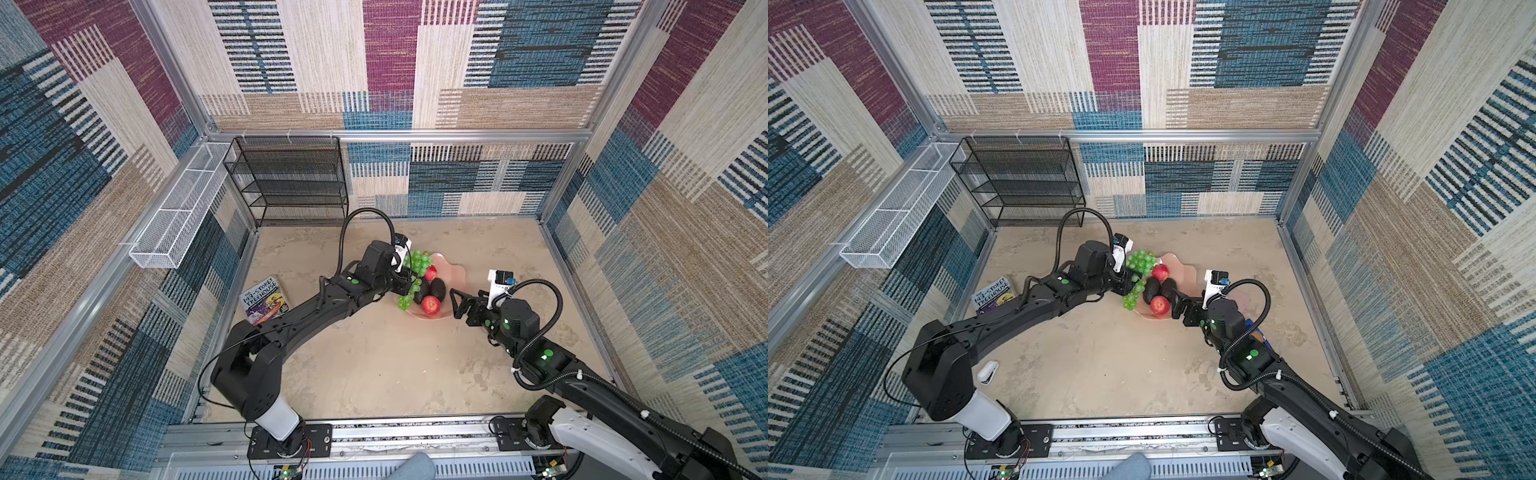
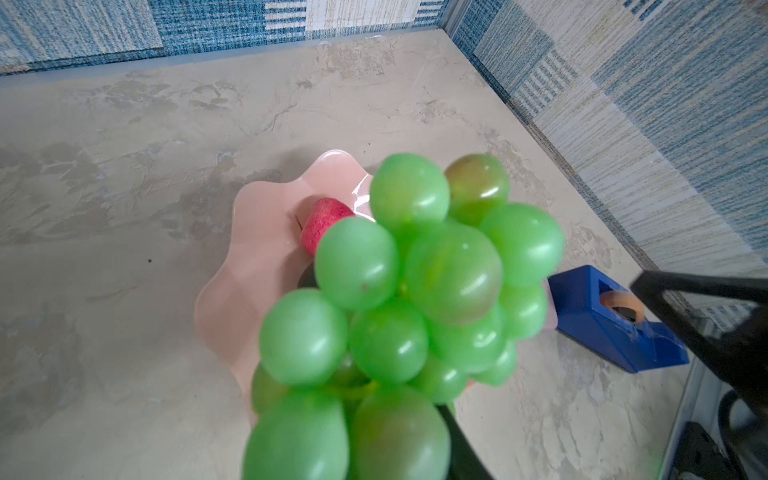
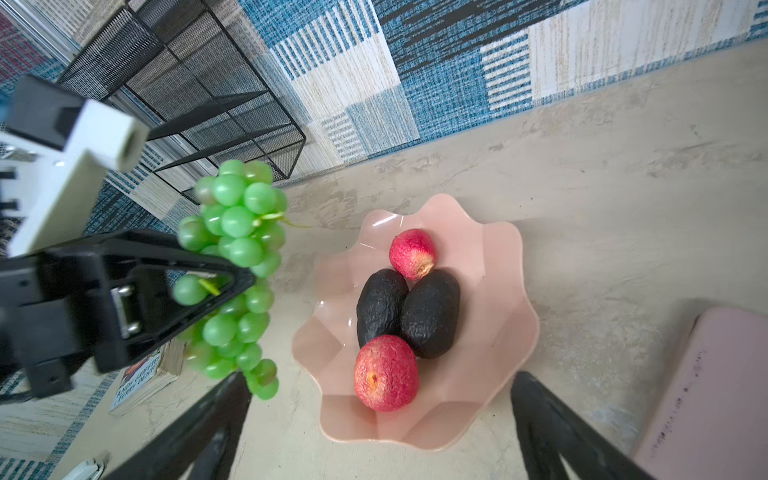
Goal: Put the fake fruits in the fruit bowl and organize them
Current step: 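Lift the grapes and carry them over the pink bowl with the left gripper, then lower the grapes into the bowl with the left gripper while the right gripper hovers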
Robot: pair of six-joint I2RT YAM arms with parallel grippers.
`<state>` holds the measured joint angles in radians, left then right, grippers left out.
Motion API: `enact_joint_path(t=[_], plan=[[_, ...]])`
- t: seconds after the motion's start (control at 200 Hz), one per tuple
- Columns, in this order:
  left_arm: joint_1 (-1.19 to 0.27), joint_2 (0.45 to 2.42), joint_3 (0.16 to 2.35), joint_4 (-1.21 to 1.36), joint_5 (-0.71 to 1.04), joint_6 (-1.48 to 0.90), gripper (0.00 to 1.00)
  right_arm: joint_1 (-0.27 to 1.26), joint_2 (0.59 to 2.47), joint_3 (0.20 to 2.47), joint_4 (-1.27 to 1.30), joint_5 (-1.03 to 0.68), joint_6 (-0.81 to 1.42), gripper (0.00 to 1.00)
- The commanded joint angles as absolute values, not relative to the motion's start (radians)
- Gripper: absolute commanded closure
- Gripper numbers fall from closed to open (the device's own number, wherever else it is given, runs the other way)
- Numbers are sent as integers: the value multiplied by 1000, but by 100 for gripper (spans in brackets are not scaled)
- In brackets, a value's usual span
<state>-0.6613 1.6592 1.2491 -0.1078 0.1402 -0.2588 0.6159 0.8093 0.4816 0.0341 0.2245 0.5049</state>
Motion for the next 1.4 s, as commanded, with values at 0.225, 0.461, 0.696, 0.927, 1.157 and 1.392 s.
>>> enact_joint_path(t=[0.225, 0.461, 0.696, 0.927, 1.157, 1.392], plan=[[-661, 1889, 1318, 126, 181, -291, 63, 617, 726, 457, -30, 253, 538, 0], [-662, 1971, 1323, 200, 178, -326, 42, 617, 710, 466, -52, 258, 531, 0], [-664, 1986, 1317, 228, 181, -327, 25, 617, 717, 475, -46, 268, 525, 0], [-666, 1997, 1329, 242, 247, -318, 1, 617, 713, 482, -54, 270, 518, 0], [-667, 2011, 1314, 287, 345, -326, 1, 617, 705, 480, -56, 278, 514, 0], [-666, 1999, 1307, 320, 432, -323, 1, 589, 819, 522, -50, 235, 469, 1]])
